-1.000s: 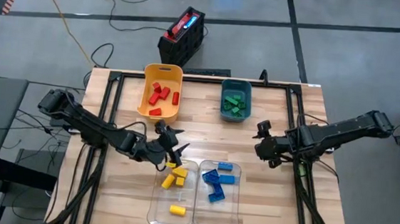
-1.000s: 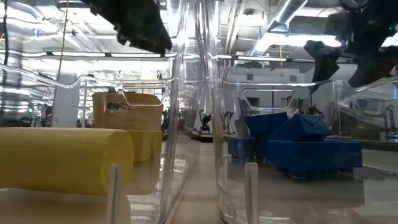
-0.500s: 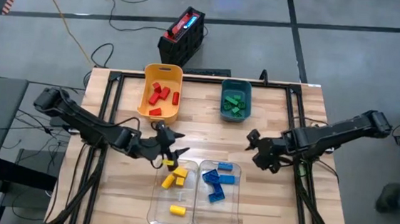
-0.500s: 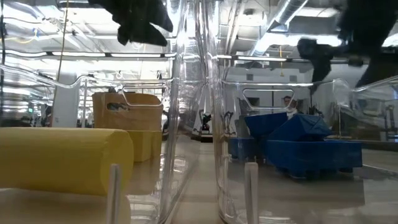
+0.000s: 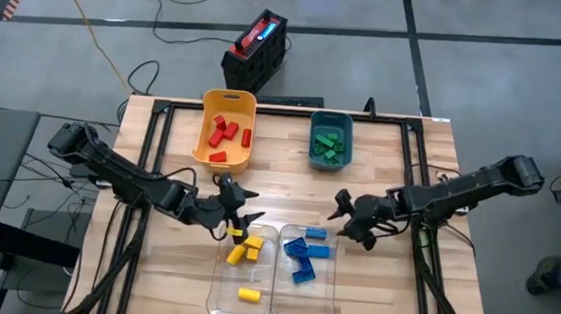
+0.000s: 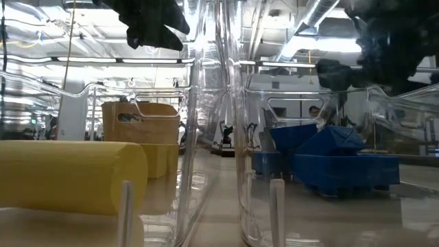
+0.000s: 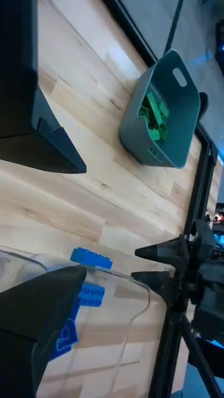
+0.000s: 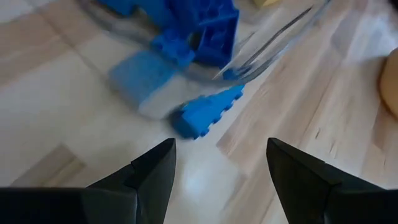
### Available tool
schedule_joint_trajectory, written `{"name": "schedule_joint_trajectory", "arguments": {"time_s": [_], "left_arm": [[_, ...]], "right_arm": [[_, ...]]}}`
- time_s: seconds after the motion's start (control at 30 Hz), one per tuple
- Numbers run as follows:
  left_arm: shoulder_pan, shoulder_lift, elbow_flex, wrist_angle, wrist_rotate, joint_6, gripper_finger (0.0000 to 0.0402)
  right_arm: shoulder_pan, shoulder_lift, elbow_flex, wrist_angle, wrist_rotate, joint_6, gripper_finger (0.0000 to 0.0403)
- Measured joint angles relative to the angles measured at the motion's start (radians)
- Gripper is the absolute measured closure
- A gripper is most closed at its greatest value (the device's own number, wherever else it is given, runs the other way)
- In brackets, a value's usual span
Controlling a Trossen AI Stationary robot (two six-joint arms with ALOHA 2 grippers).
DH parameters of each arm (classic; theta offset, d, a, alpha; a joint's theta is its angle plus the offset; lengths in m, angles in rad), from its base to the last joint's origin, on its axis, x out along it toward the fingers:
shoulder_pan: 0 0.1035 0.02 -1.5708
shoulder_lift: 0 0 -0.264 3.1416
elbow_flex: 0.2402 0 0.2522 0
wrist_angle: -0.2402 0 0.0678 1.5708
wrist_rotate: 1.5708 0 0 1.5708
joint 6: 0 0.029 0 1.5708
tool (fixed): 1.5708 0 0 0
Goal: Sort blocks
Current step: Put the blue game piece into the right transparent bin
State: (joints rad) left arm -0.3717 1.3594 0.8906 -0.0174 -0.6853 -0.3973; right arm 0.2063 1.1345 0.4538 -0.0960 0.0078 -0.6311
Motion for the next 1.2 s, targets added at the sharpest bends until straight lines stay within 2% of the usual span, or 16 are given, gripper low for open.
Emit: {"name": "schedule_joint_trajectory", "arguments": {"time_s": [0.43,0.53,1.2], "left_arm": [[0.001,0.0,0.0,-0.011,-0.001,0.022,0.015],[0.0,0.0,0.0,-0.042,0.0,0.008,0.015],[0.0,0.0,0.0,-0.105,-0.001,-0.037,0.015]], "right_arm": [[-0.098,0.211,0.001,0.223,-0.163,0.011,0.0137],[-0.099,0.242,0.001,0.269,-0.169,0.001,0.0137],[-0.166,0.275,0.001,0.32,-0.263,-0.022,0.0137]]}}
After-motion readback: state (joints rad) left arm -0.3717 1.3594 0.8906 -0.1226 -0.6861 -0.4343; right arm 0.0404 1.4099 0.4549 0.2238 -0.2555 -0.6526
